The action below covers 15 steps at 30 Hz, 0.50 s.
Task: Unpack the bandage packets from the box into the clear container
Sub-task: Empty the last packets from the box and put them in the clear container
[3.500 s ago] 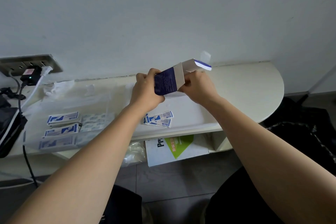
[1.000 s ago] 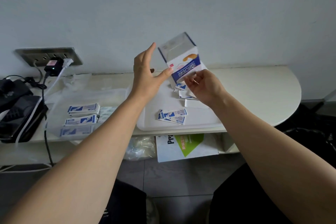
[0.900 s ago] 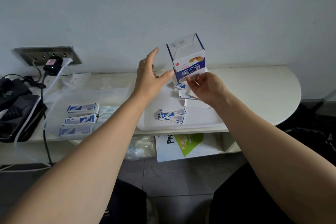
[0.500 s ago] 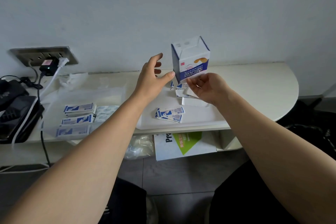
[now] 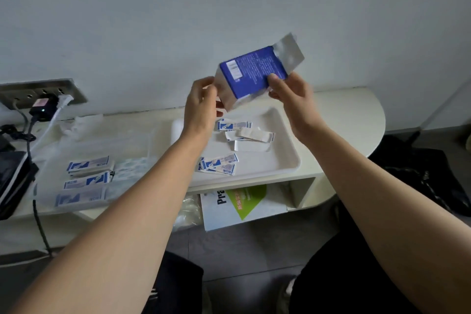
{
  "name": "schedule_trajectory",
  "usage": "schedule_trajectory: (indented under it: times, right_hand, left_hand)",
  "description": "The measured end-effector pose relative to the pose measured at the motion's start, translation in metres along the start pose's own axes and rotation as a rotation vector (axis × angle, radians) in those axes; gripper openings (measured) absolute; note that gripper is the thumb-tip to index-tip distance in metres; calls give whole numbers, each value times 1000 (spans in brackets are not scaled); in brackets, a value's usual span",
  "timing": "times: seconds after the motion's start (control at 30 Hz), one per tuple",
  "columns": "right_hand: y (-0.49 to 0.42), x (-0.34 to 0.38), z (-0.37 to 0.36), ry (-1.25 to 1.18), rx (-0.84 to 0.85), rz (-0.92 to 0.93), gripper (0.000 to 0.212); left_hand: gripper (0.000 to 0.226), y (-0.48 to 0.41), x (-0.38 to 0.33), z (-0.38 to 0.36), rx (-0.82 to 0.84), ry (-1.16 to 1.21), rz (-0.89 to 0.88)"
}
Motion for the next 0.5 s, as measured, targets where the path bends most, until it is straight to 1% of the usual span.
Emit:
schedule_trajectory:
  times: [0.03, 0.1, 0.13, 0.2, 0.27, 0.3, 0.37, 0.43, 0.5]
  right_hand:
    - [2, 11, 6, 207, 66, 138, 9]
    - [8, 32, 12, 593, 165, 423, 10]
    - [12, 37, 8, 707, 221, 532, 8]
    - [20, 38, 7, 852, 330, 661, 8]
    - [25, 38, 8, 922, 392, 728, 7]
    - [26, 38, 9, 942, 401, 752, 10]
    - [28, 39, 15, 959, 403, 769, 14]
    - [29, 38, 23, 965, 390, 717, 10]
    - [25, 35, 39, 958, 305, 607, 6]
  left_hand:
    - [24, 0, 8, -9, 39, -66, 28]
    - [25, 1, 25, -27, 128, -189, 79]
    - [26, 3, 32, -32, 159, -214, 94]
    - [24, 6, 39, -47, 200, -203, 122]
    - [16, 10, 40, -59, 218, -174, 146]
    - [15, 12, 40, -64, 213, -164, 151]
    - [22, 16, 39, -71, 198, -150, 148]
    - [20, 17, 39, -78, 215, -162, 132]
    - [23, 18, 37, -88, 263, -209, 98]
Point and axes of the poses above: each hand's wrist, its own y-axis away from the middle knuckle, its own z-axis out of the back of the hand, x = y × z, the point moved 7 cm from there along -y, towards the middle knuckle, and after that the axes turned 14 degrees about z, right-handed, at the moved point
